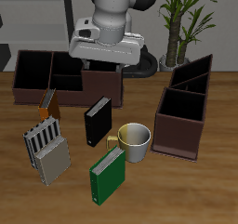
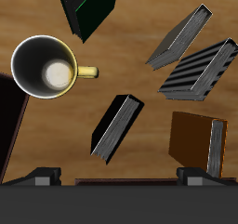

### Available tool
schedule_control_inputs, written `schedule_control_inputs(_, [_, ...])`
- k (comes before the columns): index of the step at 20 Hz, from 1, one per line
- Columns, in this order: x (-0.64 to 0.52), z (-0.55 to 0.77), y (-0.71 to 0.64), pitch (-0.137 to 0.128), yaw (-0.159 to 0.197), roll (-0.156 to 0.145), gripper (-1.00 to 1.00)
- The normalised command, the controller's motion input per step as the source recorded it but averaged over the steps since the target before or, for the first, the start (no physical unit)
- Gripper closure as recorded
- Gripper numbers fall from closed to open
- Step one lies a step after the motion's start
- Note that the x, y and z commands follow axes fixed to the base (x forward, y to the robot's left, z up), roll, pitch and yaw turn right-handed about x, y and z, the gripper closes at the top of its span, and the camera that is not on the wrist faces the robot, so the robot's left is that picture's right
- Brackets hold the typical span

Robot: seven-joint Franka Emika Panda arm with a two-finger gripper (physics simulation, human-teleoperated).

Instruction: Place the black book into the left desk caddy's left compartment

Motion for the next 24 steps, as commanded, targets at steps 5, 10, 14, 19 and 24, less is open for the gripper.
schedule_control_inputs(5, [0.08, -0.26, -0.25, -0.049, -0.059, -0.031, -1.00])
schedule_control_inputs(10, [0.06, -0.21, -0.17, -0.046, -0.040, -0.019, -1.00])
schedule_control_inputs(14, [0.06, -0.30, -0.02, -0.036, -0.088, -0.019, -1.00])
schedule_control_inputs(19, [0.08, -0.50, 0.02, -0.001, -0.086, -0.002, -1.00])
schedule_control_inputs(24, [0.04, -0.32, -0.02, 0.021, -0.033, -0.008, -1.00])
